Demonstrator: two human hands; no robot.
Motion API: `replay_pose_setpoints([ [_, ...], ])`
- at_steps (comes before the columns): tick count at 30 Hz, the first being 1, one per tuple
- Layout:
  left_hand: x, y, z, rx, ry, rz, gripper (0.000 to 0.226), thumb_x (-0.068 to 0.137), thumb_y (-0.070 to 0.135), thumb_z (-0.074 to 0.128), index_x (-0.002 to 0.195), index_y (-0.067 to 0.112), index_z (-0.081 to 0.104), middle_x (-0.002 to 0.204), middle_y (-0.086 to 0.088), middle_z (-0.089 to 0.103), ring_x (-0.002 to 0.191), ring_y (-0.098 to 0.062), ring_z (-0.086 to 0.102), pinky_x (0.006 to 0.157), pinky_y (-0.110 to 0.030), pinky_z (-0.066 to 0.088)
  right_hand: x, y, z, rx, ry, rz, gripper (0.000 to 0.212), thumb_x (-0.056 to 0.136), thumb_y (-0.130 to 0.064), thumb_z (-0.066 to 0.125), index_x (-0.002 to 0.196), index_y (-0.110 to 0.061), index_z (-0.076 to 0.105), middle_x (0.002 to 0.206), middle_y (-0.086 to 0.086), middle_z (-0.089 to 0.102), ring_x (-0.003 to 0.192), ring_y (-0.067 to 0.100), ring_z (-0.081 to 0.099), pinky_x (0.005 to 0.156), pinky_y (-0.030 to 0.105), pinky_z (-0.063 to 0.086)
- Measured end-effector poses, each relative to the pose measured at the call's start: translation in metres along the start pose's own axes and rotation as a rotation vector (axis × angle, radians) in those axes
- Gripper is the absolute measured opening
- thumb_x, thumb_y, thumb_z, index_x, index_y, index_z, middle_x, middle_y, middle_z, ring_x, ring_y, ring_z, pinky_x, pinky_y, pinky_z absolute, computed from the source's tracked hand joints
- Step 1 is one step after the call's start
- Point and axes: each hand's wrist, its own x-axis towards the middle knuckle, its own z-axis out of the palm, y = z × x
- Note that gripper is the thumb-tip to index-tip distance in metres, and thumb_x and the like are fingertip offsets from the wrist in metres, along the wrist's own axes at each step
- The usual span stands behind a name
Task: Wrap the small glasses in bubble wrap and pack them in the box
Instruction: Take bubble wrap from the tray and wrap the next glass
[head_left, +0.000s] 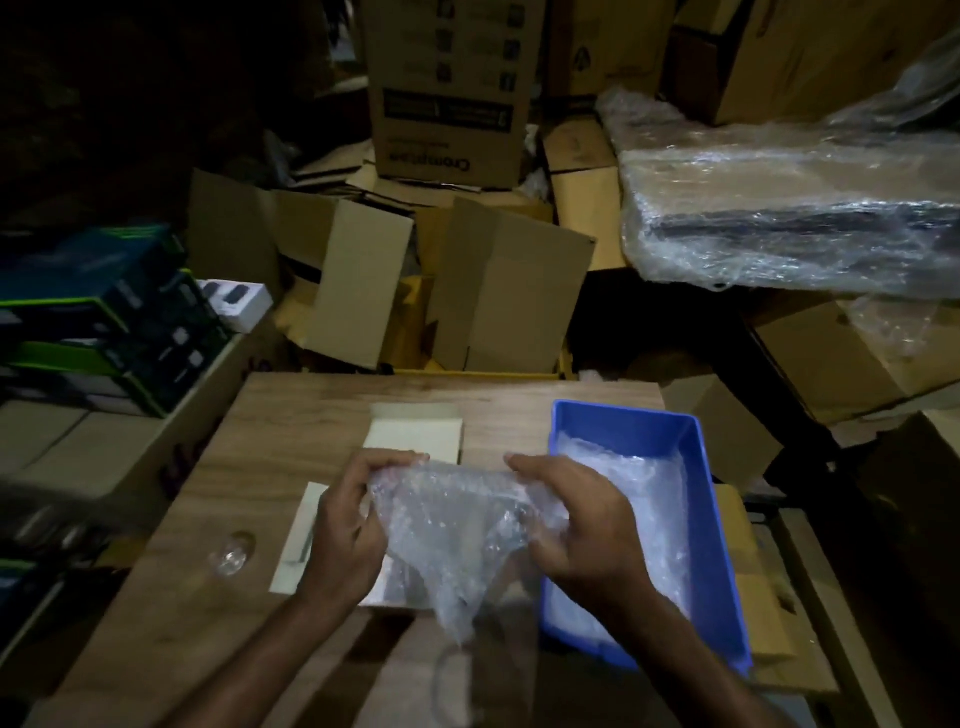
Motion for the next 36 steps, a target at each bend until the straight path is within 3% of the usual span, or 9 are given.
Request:
replay_pose_setpoints([
  [4, 0.002, -0.009, -0.024, -0.224, 0.117, -0.287, 0.014, 0.102, 0.011, 0.049, 0.100, 0.011, 0.063, 0.091, -0.002, 0.068, 0.085, -0.019, 0.063, 0.070, -0.026, 0.054, 0.035, -0.036, 0.027, 0.645, 0.098, 0.533, 0.033, 0.078, -0.002, 0.075, 0.110, -0.013, 0.072, 0.081, -0.011, 0.074, 0.068, 0.003, 0.069, 0.060, 0.018, 0.052],
  [7, 0.009, -0.011, -0.036, -0.294, 0.223, -0.506, 0.025, 0.106, 0.012, 0.046, 0.104, -0.003, 0.066, 0.090, -0.016, 0.067, 0.080, -0.028, 0.062, 0.064, -0.030, 0.053, 0.051, -0.040, 0.054, 1.042, -0.097, 0.884, 0.029, 0.086, -0.015, 0.075, 0.113, -0.008, 0.069, 0.105, 0.009, 0.075, 0.086, 0.015, 0.074, 0.067, 0.024, 0.056],
  [11, 0.016, -0.023, -0.059, -0.396, 0.250, -0.856, 0.039, 0.104, 0.033, 0.052, 0.110, -0.001, 0.070, 0.097, -0.018, 0.073, 0.086, -0.034, 0.068, 0.080, -0.041, 0.053, 0.026, -0.036, 0.091, 1.137, -0.531, 1.104, 0.037, 0.089, -0.034, 0.075, 0.118, -0.013, 0.071, 0.118, 0.012, 0.074, 0.100, 0.025, 0.071, 0.089, 0.037, 0.057],
  [15, 0.017, -0.047, -0.084, -0.303, 0.240, -1.042, 0.045, 0.102, 0.044, 0.054, 0.105, 0.003, 0.074, 0.093, -0.016, 0.077, 0.081, -0.031, 0.072, 0.071, -0.034, 0.055, 0.013, -0.029, 0.125, 1.086, -0.326, 1.226, 0.060, 0.067, -0.039, 0.094, 0.113, -0.009, 0.070, 0.109, 0.010, 0.076, 0.093, 0.025, 0.072, 0.085, 0.036, 0.058],
  [20, 0.008, -0.068, -0.101, -0.053, 0.152, -0.962, 0.046, 0.097, 0.040, 0.065, 0.120, 0.000, 0.063, 0.084, -0.011, 0.070, 0.069, -0.023, 0.063, 0.063, -0.030, 0.048, 0.014, -0.038, 0.137, 0.787, -0.063, 1.115, 0.021, 0.087, -0.025, 0.079, 0.098, -0.011, 0.067, 0.096, 0.016, 0.074, 0.071, 0.019, 0.071, 0.067, 0.031, 0.054],
  [23, 0.003, -0.064, -0.112, -0.047, 0.118, -0.772, 0.051, 0.095, 0.023, 0.069, 0.138, 0.026, 0.042, 0.096, -0.008, 0.073, 0.078, -0.024, 0.069, 0.069, -0.037, 0.056, 0.012, -0.045, 0.133, 0.622, -0.035, 0.966, 0.040, 0.094, -0.013, 0.071, 0.126, -0.020, 0.047, 0.111, 0.003, 0.070, 0.078, 0.003, 0.073, 0.065, 0.022, 0.057],
  [27, 0.003, -0.053, -0.133, -0.144, -0.128, -0.654, 0.047, 0.092, 0.007, 0.070, 0.133, 0.027, 0.059, 0.122, -0.005, 0.071, 0.096, -0.007, 0.071, 0.075, -0.020, 0.058, 0.005, -0.042, 0.122, 0.485, -0.197, 0.682, 0.071, 0.094, 0.008, 0.055, 0.146, -0.038, 0.040, 0.122, -0.039, 0.057, 0.108, -0.012, 0.061, 0.084, 0.013, 0.054],
  [32, 0.006, -0.046, -0.148, -0.029, -0.259, -0.663, 0.074, 0.070, -0.007, 0.085, 0.135, 0.019, 0.062, 0.100, -0.003, 0.076, 0.088, -0.011, 0.074, 0.079, -0.025, 0.061, 0.013, -0.036, 0.122, 0.465, -0.189, 0.742, 0.053, 0.083, 0.008, 0.072, 0.125, -0.025, 0.071, 0.112, -0.003, 0.073, 0.085, 0.002, 0.068, 0.076, 0.022, 0.058],
  [36, 0.014, -0.048, -0.149, 0.270, -0.277, -0.579, 0.054, 0.074, 0.009, 0.088, 0.122, 0.026, 0.071, 0.093, -0.009, 0.077, 0.083, -0.026, 0.074, 0.073, -0.040, 0.064, 0.017, -0.030, 0.122, 0.392, -0.192, 0.749, 0.045, 0.072, -0.005, 0.090, 0.112, -0.020, 0.077, 0.108, -0.001, 0.077, 0.084, 0.002, 0.071, 0.073, 0.021, 0.059],
])
